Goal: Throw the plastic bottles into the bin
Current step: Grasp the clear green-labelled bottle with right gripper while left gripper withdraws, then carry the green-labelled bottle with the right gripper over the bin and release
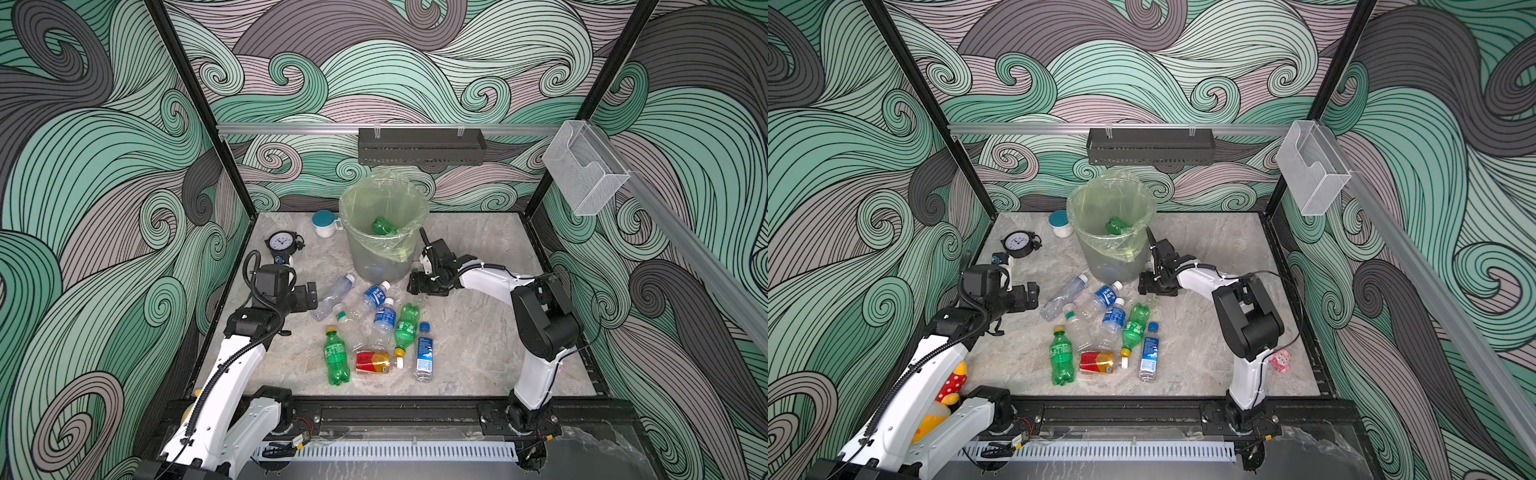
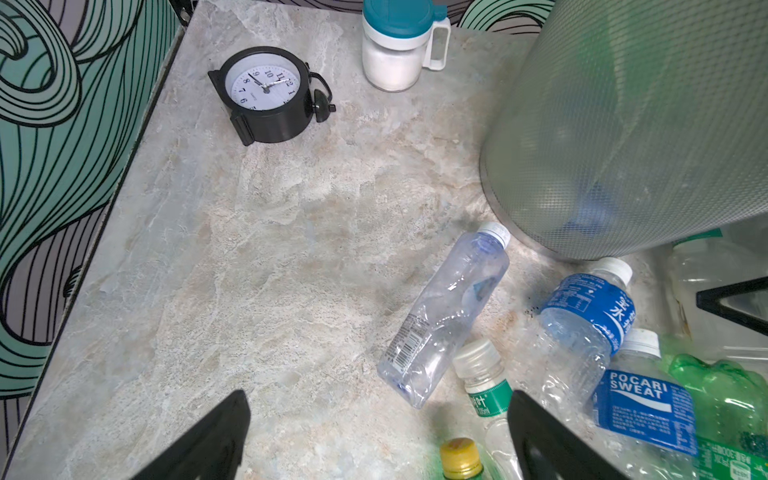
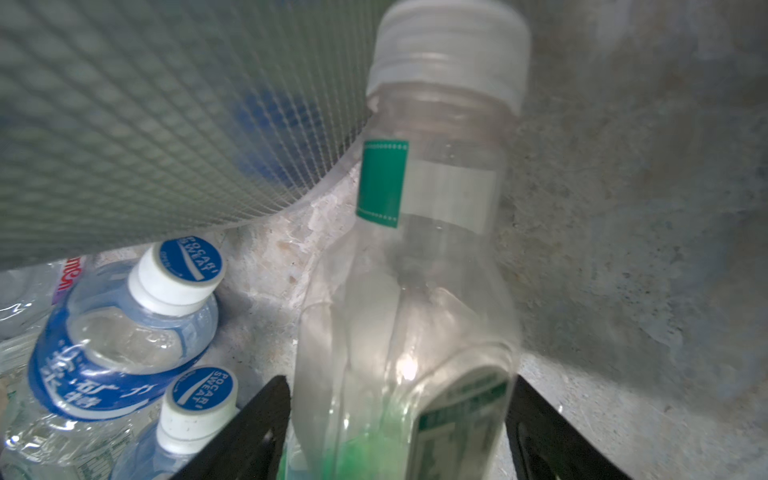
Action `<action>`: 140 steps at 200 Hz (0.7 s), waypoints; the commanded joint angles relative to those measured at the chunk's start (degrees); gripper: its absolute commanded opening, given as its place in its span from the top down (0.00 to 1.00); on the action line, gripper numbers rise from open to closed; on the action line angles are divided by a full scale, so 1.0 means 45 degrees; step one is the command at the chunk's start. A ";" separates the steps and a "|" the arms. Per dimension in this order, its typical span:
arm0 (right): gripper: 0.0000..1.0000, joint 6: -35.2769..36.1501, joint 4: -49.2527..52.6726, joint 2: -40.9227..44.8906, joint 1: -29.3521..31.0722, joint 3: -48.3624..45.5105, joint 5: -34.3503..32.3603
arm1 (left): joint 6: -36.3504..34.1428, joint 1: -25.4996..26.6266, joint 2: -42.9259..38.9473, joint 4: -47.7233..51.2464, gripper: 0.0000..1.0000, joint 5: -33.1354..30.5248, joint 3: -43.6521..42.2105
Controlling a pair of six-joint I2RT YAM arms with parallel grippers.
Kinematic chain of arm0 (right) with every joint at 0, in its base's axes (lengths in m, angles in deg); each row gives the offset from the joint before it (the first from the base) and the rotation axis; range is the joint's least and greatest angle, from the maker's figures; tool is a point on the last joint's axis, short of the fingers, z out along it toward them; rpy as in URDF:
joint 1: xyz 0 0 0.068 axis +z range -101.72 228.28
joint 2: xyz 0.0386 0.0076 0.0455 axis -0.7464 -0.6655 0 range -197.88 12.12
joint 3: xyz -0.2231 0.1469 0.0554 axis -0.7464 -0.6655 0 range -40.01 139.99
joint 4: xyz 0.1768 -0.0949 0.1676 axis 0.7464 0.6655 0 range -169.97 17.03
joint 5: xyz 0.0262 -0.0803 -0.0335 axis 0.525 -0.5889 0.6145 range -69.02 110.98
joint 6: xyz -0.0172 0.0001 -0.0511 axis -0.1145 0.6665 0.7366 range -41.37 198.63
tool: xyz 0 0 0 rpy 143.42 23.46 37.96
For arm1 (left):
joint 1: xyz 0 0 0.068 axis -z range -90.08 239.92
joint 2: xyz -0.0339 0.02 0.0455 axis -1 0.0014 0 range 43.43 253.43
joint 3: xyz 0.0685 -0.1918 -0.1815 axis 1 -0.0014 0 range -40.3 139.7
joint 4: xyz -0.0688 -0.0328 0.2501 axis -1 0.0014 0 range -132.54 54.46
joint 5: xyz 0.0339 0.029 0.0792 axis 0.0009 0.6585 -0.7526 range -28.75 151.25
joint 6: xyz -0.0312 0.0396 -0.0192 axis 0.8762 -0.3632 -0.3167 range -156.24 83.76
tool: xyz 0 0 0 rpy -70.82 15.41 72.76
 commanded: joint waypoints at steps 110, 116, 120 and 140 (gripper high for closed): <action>0.48 0.1065 0.1946 0.1606 0.0048 -0.0629 -0.3037 | -0.0083 -0.0086 0.0217 -0.0435 0.01 0.0572 0.0271; 0.50 0.1278 0.2101 0.1928 0.0053 -0.0755 -0.3163 | -0.0046 -0.0091 0.0257 -0.0437 0.01 0.0601 0.0271; 0.51 0.1395 0.2192 0.2144 0.0050 -0.0838 -0.3257 | -0.0029 -0.0081 0.0279 -0.0435 0.01 0.0601 0.0271; 0.55 0.1899 0.2662 0.3217 0.0019 -0.1182 -0.3796 | 0.0015 -0.0088 0.0320 -0.0436 0.01 0.0587 0.0213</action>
